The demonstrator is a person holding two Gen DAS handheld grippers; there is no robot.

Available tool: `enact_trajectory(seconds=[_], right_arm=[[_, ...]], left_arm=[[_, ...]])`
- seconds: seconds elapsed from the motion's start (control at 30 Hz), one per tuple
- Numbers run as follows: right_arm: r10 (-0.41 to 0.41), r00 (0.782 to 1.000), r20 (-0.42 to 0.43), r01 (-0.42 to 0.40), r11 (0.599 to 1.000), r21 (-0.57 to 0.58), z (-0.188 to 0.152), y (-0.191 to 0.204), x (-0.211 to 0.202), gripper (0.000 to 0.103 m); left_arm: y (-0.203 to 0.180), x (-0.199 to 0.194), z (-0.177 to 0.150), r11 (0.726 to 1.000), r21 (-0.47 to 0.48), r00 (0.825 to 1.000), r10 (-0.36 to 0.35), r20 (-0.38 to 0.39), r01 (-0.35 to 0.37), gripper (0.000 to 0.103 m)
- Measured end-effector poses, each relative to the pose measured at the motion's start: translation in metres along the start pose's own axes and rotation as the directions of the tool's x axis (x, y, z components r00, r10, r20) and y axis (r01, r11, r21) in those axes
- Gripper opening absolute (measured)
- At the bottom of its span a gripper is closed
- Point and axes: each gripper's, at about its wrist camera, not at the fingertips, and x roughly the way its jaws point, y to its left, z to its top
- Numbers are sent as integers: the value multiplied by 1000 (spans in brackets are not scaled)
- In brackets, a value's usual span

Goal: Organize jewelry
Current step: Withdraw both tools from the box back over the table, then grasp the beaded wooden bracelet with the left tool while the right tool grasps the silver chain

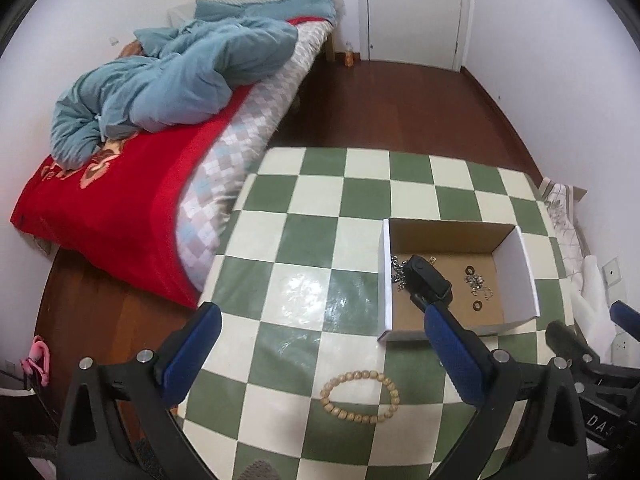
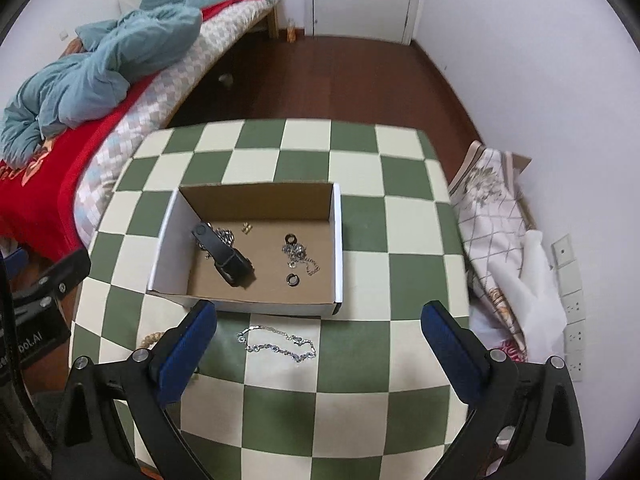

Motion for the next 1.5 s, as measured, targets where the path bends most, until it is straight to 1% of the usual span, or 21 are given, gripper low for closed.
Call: enact_trajectory(seconds=[0.23,0.4,0.47,0.6,0.67,0.73,0.77,0.97,1.03,1.07,1.13,1.17,1.2,1.23,1.27,1.3,1.33,1.4,1.43,1.47,1.5], right_arm=[[-1,996,93,-1,1000,17,-13,2,-48,103],[42,994,105,-45,999,27,-32,0,-66,103],[59,995,75,-61,998,31,-43,-2,-59,103],[48,999,2,-48,997,58,-69,-8,-28,101],[38,999,-38,-36,998,61,-81,-9,-8,84],[42,996,-73,-37,997,62,-87,-10,10,75],[45,995,-88,-40,997,67,-90,-12,20,75],[84,986,-145,-67,990,122,-89,-23,70,74],[79,984,-157,-60,991,121,-84,-22,83,67],[83,983,-163,-65,991,117,-82,-20,91,64],[82,982,-169,-64,992,111,-78,-18,103,61],[85,981,-172,-68,992,104,-76,-16,109,59],[77,981,-180,-61,994,95,-75,-14,115,57],[78,979,-188,-62,994,91,-74,-11,121,55],[66,980,-186,-51,995,81,-73,-9,126,54],[56,983,-172,-46,997,65,-71,-6,126,52],[57,984,-167,-48,997,54,-70,-3,128,49],[66,986,-154,-61,997,36,-68,3,129,35],[76,986,-149,-74,997,21,-69,7,129,18],[88,986,-143,-88,996,2,-70,12,128,13],[80,987,-139,-83,996,-18,-72,15,127,11]], left_arm=[[9,-50,-18,1000,7,995,12,95,-13,103],[18,-63,-35,1000,-11,994,20,109,-19,103],[23,-56,-46,999,-28,996,26,85,-24,103],[26,-18,-68,999,-30,999,29,-17,-29,103],[28,12,-78,999,-31,996,23,-90,-26,103],[29,41,-86,999,-36,987,4,-161,-10,102],[29,53,-88,999,-41,982,-11,-188,4,102],[19,109,-92,999,-22,955,-47,-294,42,82],[15,122,-95,999,-6,947,-43,-320,43,73],[14,128,-95,999,-3,942,-43,-334,45,63],[15,129,-95,998,-24,945,-70,-319,66,57],[14,129,-94,997,-24,946,-78,-315,74,51],[13,129,-94,997,-19,948,-77,-308,75,38],[11,128,-94,997,-10,950,-81,-302,81,30],[9,127,-94,996,3,951,-84,-299,88,13],[8,127,-94,996,7,950,-85,-301,91,7],[6,127,-95,995,14,950,-86,-301,94,7],[5,127,-98,995,17,952,-87,-295,96,7],[5,127,-99,995,16,952,-89,-292,98,7],[4,126,-102,995,15,951,-92,-295,101,6],[4,126,-103,994,14,950,-95,-296,104,6]])
